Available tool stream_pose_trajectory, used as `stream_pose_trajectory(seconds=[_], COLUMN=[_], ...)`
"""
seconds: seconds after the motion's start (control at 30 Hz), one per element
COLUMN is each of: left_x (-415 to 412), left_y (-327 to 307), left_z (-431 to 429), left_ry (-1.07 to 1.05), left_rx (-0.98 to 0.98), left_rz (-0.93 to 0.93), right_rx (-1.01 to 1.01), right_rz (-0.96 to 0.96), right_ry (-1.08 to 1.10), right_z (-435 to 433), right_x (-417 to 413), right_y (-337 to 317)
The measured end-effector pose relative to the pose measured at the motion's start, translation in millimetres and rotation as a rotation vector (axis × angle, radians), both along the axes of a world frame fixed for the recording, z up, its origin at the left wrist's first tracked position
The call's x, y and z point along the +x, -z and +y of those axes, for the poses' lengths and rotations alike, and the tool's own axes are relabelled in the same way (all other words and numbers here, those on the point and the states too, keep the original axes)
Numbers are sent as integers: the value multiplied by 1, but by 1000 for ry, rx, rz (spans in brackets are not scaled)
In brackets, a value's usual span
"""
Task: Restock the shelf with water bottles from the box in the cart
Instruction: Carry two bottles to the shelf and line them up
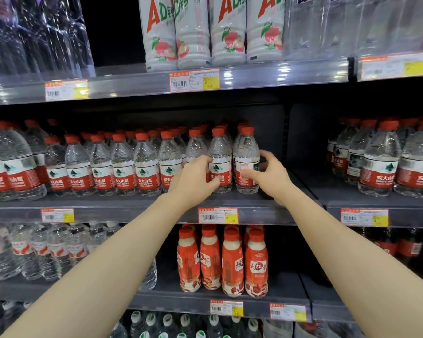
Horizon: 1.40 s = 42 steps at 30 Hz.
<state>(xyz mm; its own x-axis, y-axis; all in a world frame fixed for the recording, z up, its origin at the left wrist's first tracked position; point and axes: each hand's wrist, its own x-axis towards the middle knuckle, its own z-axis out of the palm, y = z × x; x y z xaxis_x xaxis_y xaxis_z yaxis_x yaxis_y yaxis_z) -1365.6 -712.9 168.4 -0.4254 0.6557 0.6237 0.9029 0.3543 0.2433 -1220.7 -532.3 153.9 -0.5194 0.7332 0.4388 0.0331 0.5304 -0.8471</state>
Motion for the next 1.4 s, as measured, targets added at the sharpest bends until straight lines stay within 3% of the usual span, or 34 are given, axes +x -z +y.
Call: stream_pose_trajectory(seconds=[0.3, 0.6, 1.0, 1.27, 1.4], left_x=[6, 1, -11, -12, -14], left_y=[-7, -6, -33, -45, -41], left_z=[6, 6, 24, 28, 33], left_ry=[-14, 9, 90, 104, -12], left_rx=[82, 73, 96, 23, 0], left_rz=[-20, -28, -313, -440, -314], right_rx=[111, -66, 225, 23, 13], right_rz=[-71, -102, -225, -219, -213], right_ry=[153, -90, 107, -87, -87], right_z=[-13, 1, -9, 8, 10], right_x=[-7, 2, -7, -1, -2], right_y=[-8, -21, -58, -63, -58])
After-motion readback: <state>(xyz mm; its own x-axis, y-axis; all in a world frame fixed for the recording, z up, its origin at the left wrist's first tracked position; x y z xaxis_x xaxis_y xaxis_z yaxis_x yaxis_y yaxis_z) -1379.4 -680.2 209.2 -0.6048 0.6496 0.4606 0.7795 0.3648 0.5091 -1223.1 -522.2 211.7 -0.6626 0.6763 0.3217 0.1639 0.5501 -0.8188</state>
